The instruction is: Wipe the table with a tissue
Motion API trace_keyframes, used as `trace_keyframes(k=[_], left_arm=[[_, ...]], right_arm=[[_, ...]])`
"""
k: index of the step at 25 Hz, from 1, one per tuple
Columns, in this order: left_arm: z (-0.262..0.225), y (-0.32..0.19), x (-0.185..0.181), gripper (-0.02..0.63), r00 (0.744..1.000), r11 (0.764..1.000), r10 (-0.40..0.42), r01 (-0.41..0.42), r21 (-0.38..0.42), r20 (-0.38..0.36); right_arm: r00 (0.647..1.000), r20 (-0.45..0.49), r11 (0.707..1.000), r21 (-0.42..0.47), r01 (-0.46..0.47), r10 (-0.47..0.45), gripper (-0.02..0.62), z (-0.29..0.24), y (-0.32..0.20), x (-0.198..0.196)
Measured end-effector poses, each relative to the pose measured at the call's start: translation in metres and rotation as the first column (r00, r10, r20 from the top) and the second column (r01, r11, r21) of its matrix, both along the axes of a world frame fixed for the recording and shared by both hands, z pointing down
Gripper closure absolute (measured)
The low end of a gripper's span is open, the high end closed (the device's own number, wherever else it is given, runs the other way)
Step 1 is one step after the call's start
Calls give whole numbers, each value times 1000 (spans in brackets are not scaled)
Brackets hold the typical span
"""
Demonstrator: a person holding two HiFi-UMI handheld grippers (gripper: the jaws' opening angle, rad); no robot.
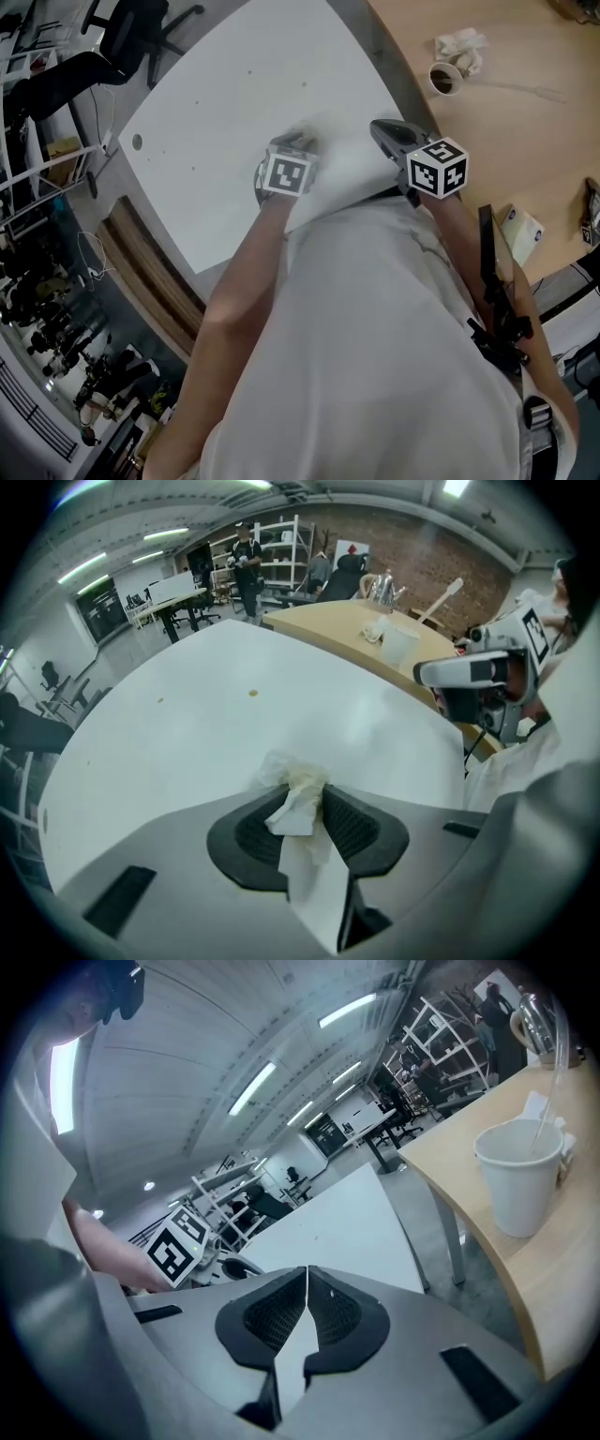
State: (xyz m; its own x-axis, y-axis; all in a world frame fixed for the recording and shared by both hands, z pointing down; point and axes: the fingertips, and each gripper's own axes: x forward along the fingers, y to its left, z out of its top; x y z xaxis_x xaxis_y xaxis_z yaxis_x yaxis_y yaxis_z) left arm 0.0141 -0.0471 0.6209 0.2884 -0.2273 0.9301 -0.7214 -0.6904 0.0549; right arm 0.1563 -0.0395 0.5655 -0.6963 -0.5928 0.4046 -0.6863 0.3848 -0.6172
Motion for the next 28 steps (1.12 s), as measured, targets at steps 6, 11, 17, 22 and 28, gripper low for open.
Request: trace_keyframes(k=[6,11,17,22,28], left_arm=[[2,4,0,500,1000,999,-11,11,-44,8],[2,26,13,502,999,999,14,-15,-48,-33],[0,58,22,500,993,994,34,-45,-96,-117],[-10,66,-16,500,984,993,-116,119,12,-134],[-4,51,-72,500,961,959,-267,272,84,-69]], right_arm=[[1000,1,1000,9,-2,2,578,-1,2,5],[1000,-1,1000,7,-13,13,578,0,3,9],[1000,1,1000,7,-24,24,578,-1,2,10],[1000,-7,1000,25,-6,6,578,-5,-5,8],[1000,-11,1000,22,-8,8,578,-6,-1,11]])
